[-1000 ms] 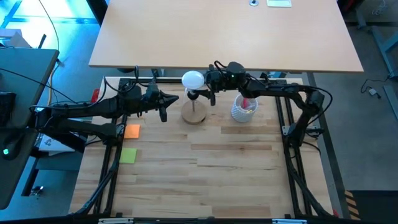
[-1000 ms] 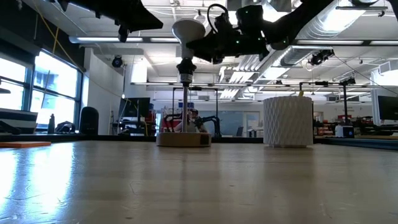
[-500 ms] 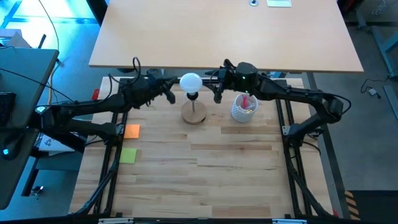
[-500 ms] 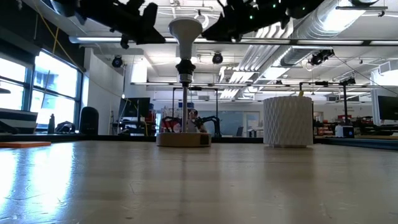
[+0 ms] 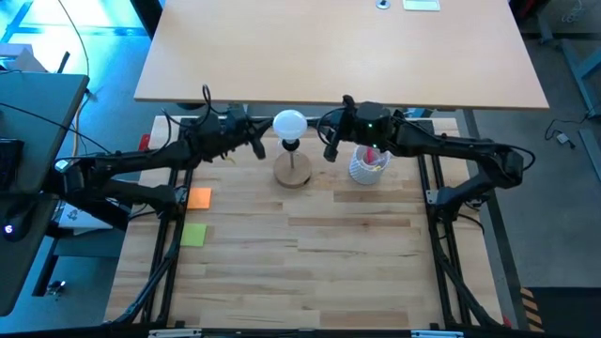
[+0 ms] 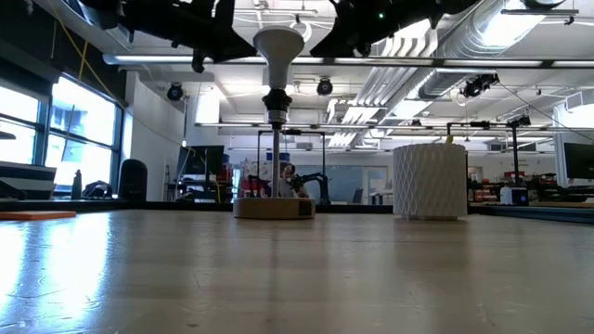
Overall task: Screw lightbulb
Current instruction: Remove the lightbulb from the brown lamp
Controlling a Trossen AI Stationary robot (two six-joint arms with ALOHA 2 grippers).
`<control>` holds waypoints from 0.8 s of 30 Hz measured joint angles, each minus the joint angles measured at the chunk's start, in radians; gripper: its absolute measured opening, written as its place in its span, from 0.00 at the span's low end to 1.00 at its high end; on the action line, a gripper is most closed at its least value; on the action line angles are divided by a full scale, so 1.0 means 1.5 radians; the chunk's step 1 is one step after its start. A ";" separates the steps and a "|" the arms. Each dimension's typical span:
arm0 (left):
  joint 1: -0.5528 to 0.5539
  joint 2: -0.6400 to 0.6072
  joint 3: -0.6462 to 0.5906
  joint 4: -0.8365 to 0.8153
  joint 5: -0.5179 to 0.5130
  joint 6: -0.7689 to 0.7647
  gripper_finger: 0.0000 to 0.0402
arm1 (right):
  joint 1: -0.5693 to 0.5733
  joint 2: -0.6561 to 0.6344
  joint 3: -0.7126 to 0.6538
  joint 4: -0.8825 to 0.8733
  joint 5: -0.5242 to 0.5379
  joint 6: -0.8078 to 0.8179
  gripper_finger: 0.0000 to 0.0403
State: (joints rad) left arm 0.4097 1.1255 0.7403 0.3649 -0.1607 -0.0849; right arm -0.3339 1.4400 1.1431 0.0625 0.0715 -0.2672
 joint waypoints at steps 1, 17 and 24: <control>-0.004 0.000 0.000 0.000 0.000 0.000 0.00 | 0.001 -0.005 0.000 -0.006 0.002 0.000 0.13; -0.035 -0.009 0.000 -0.015 -0.023 -0.008 0.00 | -0.019 0.023 0.000 0.050 -0.095 0.047 0.00; -0.095 -0.051 0.001 -0.066 -0.090 -0.005 0.00 | -0.055 0.031 0.000 0.076 -0.064 0.075 0.00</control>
State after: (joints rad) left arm 0.2669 1.0497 0.7410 0.2656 -0.2959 -0.0927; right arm -0.4157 1.4868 1.1427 0.1758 -0.0238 -0.1543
